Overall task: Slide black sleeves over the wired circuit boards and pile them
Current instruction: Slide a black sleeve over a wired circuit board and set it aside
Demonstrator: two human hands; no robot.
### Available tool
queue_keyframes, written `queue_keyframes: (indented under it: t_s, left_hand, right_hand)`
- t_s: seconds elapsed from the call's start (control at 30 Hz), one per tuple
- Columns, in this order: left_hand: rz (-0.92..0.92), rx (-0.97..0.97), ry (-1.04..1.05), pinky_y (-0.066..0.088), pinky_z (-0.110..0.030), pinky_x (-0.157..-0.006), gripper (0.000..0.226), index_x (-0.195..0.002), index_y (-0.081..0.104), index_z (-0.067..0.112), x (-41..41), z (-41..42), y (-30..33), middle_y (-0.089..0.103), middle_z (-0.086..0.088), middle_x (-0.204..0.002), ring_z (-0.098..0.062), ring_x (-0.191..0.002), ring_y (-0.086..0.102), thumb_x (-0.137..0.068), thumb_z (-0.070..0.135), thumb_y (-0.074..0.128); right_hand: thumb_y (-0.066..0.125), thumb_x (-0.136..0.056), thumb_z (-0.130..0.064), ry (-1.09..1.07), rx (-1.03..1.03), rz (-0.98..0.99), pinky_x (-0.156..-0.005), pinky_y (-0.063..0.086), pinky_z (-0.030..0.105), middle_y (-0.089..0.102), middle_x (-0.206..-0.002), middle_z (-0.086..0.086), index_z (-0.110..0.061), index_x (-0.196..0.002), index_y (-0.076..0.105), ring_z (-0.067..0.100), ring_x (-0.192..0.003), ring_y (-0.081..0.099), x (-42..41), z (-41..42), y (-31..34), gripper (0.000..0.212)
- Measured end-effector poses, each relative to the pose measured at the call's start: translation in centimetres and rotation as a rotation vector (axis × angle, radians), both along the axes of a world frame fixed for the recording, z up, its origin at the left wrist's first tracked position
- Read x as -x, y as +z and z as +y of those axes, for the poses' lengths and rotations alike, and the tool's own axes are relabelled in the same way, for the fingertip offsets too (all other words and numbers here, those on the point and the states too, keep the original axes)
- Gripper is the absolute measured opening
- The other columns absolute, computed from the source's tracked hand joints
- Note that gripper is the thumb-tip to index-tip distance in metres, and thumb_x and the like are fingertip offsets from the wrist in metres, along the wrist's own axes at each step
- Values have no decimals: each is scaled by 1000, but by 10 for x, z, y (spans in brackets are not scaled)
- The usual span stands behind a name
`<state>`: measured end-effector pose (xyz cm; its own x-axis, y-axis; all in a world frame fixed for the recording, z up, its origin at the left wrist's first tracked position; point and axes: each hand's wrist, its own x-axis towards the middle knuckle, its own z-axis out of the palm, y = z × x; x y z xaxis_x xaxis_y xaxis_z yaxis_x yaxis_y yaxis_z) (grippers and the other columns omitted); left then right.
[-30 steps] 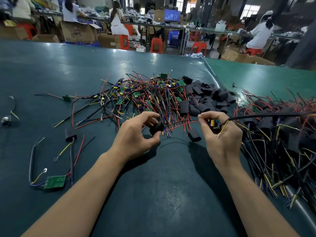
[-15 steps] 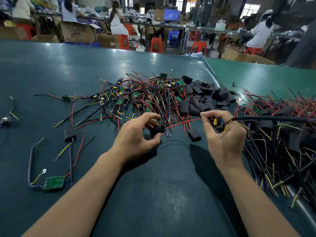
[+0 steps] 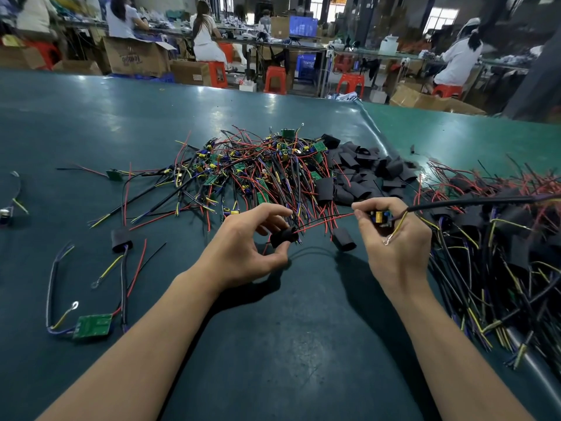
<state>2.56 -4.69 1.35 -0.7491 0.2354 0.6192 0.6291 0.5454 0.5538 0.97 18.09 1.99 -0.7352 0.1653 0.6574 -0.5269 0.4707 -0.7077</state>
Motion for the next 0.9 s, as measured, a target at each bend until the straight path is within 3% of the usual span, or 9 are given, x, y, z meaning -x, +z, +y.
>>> queue_keyframes:
  t_s: [0.13, 0.23, 0.33, 0.47, 0.6, 0.73, 0.9]
  left_hand:
    - [26, 21, 33, 54, -32, -80, 42, -116, 66, 10, 0, 0, 0, 71, 5, -93, -9, -85, 67, -75, 7, 79]
    - [38, 33, 89, 52, -32, -80, 41, -116, 66, 13, 1, 0, -1, 71, 6, -94, -11, -87, 66, -77, 9, 78]
    - [44, 25, 121, 50, -25, -82, 41, -116, 65, 13, 3, -1, -2, 71, 4, -94, -13, -87, 66, -77, 10, 78]
    - [63, 3, 134, 51, -25, -82, 40, -114, 67, 12, 3, 0, -1, 71, 4, -94, -11, -86, 67, -76, 6, 78]
    - [126, 34, 114, 52, -26, -84, 39, -112, 69, 9, 1, 2, 0, 71, 4, -96, -14, -86, 67, -74, 4, 79]
    - [131, 36, 122, 54, -35, -86, 43, -116, 67, 8, 0, 4, 1, 71, 3, -99, -15, -92, 68, -75, 5, 79]
    - [113, 23, 103, 55, -39, -86, 43, -117, 66, 8, 1, 5, 1, 71, 1, -98, -15, -92, 68, -76, 6, 79]
  right_hand:
    - [71, -85, 0, 17, -33, 63, -66, 43, 4, 70, -86, -2, -10, -90, 71, 7, -80, 63, -3, -4, 2, 11]
    - [70, -85, 2, 65, -15, 101, -76, 46, 9, 72, -89, 1, -8, -91, 70, 6, -84, 66, -5, -5, 4, 11]
    - [70, -86, -1, 132, 61, 88, -75, 48, 17, 73, -90, -1, -10, -90, 71, 9, -83, 68, -9, -8, 6, 10]
    - [70, -86, 0, 230, 194, 15, -65, 50, 20, 74, -85, 1, -15, -86, 71, 19, -73, 68, -13, -15, 8, 15]
    - [69, -85, 5, 370, 447, -212, -79, 59, 36, 75, -86, 12, -12, -87, 68, 27, -84, 73, -12, -15, 13, 17]
    - [69, -77, -1, 564, 748, -427, -80, 59, 32, 73, -83, 16, -4, -95, 64, 25, -83, 72, -11, -10, 19, 19]
    - [67, -73, -3, 648, 704, -425, -79, 57, 30, 73, -86, 16, -4, -96, 65, 26, -88, 72, -12, -14, 18, 23]
